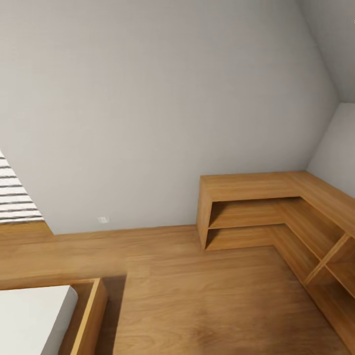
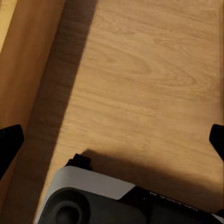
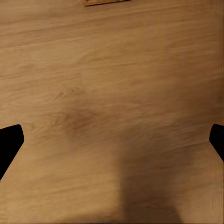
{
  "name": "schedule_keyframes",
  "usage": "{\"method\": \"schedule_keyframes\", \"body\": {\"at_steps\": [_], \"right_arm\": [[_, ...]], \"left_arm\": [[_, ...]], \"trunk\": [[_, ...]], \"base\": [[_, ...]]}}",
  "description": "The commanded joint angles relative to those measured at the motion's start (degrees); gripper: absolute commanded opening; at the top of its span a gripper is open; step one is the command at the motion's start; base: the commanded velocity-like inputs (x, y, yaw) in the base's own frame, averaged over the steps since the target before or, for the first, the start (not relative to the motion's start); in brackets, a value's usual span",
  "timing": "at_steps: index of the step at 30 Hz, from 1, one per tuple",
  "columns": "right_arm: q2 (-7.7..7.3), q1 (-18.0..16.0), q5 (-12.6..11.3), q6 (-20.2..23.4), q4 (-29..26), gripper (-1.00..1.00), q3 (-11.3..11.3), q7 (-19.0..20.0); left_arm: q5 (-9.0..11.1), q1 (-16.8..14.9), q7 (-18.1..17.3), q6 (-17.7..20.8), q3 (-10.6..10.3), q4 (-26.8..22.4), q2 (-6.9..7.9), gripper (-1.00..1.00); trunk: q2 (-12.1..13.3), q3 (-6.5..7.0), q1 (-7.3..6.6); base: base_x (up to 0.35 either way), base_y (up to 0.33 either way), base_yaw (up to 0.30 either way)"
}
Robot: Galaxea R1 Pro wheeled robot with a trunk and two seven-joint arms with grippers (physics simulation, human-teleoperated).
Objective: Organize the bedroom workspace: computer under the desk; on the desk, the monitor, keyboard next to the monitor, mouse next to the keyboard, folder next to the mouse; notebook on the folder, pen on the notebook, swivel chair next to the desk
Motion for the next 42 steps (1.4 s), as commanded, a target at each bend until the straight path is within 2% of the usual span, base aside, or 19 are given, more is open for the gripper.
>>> {"method": "schedule_keyframes", "body": {"at_steps": [1,13,20,27,42], "right_arm": [[-0.03,-0.03,-0.04,-0.06,-0.05,1.00,0.49,-0.51],[-0.02,-0.03,-0.04,-0.10,-0.06,1.00,0.49,-0.43],[-0.02,-0.03,0.00,-0.10,-0.02,1.00,0.58,-0.42],[-0.02,-0.03,0.04,-0.10,-0.08,1.00,0.70,-0.42],[-0.02,-0.03,0.05,-0.10,-0.06,1.00,0.75,-0.42]], "left_arm": [[0.35,-0.02,-0.01,-0.15,0.10,0.03,-0.03,1.00],[0.34,-0.01,-0.01,-0.28,0.01,0.14,-0.10,1.00],[-2.29,-0.02,0.20,-0.33,-0.43,0.14,-0.16,1.00],[-2.79,-0.02,0.25,-0.33,-0.43,0.17,-0.18,1.00],[-2.90,-0.02,-0.01,-0.37,-0.39,0.23,-0.18,1.00]], "trunk": [[-0.04,-0.03,0.04],[-0.04,0.59,0.04],[-0.04,0.98,0.04],[-0.04,1.37,0.04],[-0.04,2.20,0.04]], "base": [[0.331,0.000,-0.142],[0.331,0.000,-0.199],[0.319,0.000,-0.225],[0.308,0.000,-0.227],[0.049,0.000,-0.227]]}}
